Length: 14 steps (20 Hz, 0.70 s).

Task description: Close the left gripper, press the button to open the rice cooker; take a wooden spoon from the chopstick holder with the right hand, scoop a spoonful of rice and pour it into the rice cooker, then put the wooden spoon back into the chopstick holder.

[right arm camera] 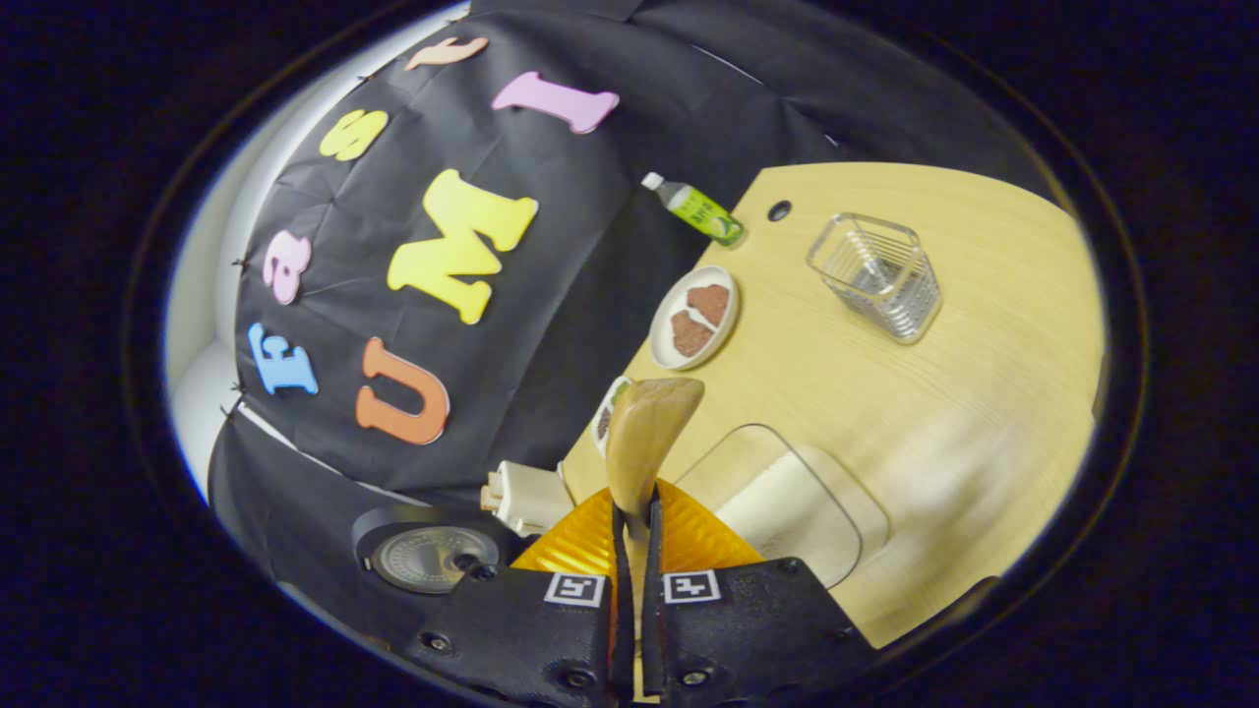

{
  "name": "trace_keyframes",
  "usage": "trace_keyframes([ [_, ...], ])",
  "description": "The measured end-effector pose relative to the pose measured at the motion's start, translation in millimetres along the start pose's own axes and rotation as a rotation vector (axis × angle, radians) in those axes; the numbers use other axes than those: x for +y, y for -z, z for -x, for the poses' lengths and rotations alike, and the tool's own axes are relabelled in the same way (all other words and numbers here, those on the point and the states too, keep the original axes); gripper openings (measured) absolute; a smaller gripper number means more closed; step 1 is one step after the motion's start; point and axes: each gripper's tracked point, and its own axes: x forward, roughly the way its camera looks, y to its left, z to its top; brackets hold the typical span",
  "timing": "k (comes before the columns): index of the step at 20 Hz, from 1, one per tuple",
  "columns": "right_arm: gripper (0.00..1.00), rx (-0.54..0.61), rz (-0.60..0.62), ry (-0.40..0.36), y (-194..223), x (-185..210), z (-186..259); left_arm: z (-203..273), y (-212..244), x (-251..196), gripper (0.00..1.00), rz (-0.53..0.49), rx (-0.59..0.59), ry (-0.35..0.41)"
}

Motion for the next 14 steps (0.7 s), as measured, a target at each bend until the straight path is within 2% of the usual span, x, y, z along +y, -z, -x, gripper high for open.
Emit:
trace_keyframes([
  [5,0.08,0.100,0.069,-0.163,41,102,-7,17,-1,21,0.95,0.041,-0.029,-0.054],
  [7,0.08,0.131,0.125,-0.192,61,130,-18,26,-3,32,0.95,0.065,-0.038,-0.082],
  [9,0.08,0.142,0.232,-0.199,84,150,-32,36,-3,46,0.95,0.079,-0.049,-0.115],
  [12,0.06,0.136,0.467,-0.184,119,167,-53,49,4,64,0.95,0.098,-0.043,-0.164],
  [14,0.08,0.123,0.622,-0.167,139,173,-66,56,9,72,0.95,0.112,-0.039,-0.193],
])
